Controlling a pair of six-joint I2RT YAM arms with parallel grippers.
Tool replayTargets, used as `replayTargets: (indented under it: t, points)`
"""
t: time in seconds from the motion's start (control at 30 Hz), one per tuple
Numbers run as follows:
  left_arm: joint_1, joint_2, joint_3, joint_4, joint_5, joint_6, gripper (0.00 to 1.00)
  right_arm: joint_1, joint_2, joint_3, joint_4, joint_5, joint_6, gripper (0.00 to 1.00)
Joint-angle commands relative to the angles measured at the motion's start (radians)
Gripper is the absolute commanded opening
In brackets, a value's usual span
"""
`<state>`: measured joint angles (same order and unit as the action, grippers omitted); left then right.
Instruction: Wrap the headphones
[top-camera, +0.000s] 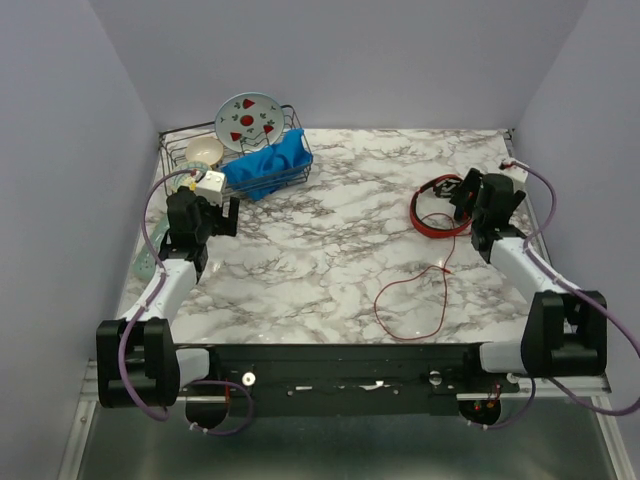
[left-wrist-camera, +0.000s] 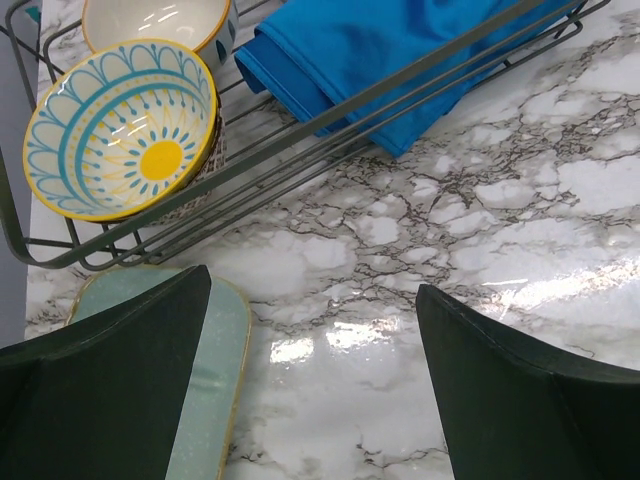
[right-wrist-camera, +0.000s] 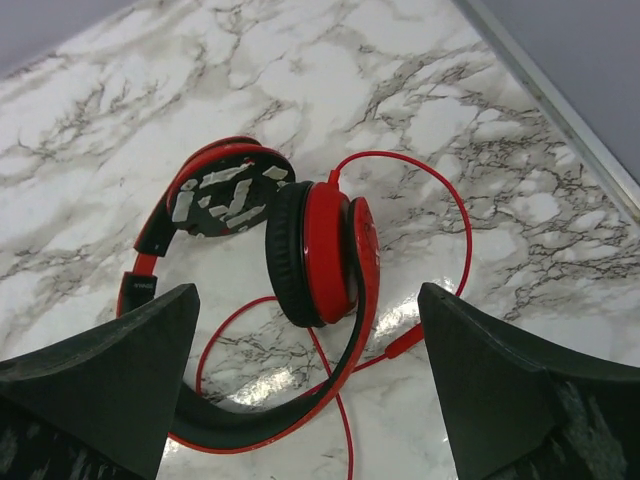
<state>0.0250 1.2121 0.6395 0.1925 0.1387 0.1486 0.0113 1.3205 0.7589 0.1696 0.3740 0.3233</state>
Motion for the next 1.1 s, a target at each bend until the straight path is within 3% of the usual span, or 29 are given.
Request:
replayTargets:
  t: [0.0, 0.2, 0.5, 0.57, 0.6, 0.67, 0.7, 0.8, 0.97, 1.07]
  points:
    - [0.003, 0.009, 0.038, -0.027, 0.053, 0.032, 0.99, -0.002, 0.149, 0.118, -0.142, -0.05, -0.027, 0.99]
    - [0.003, 0.015, 0.043, -0.027, 0.084, 0.037, 0.99, -0.002, 0.272, 0.203, -0.255, -0.026, -0.029, 0.99]
    - [0.003, 0.006, 0.042, -0.028, 0.094, 0.049, 0.99, -0.004, 0.436, 0.296, -0.289, 0.012, -0.115, 0.96]
    - [0.003, 0.0, 0.043, -0.036, 0.111, 0.054, 0.99, -0.004, 0.46, 0.31, -0.289, 0.016, -0.151, 0.86]
    - [0.003, -0.008, 0.045, -0.038, 0.117, 0.058, 0.99, -0.004, 0.465, 0.315, -0.288, 0.011, -0.164, 0.73]
    - [0.003, -0.008, 0.051, -0.044, 0.131, 0.059, 0.99, -0.004, 0.467, 0.324, -0.279, -0.007, -0.193, 0.61]
    - [0.001, -0.005, 0.06, -0.048, 0.134, 0.059, 0.99, -0.004, 0.467, 0.323, -0.271, -0.01, -0.222, 0.49]
    - [0.003, 0.0, 0.074, -0.057, 0.157, 0.051, 0.99, -0.002, 0.451, 0.313, -0.249, -0.026, -0.302, 0.36]
    - [0.001, -0.006, 0.121, -0.126, 0.284, 0.075, 0.97, 0.013, 0.34, 0.223, -0.127, -0.125, -0.388, 0.29]
    - [-0.016, -0.005, 0.201, -0.215, 0.387, 0.112, 0.93, 0.09, 0.255, 0.211, -0.078, -0.112, -0.544, 0.25]
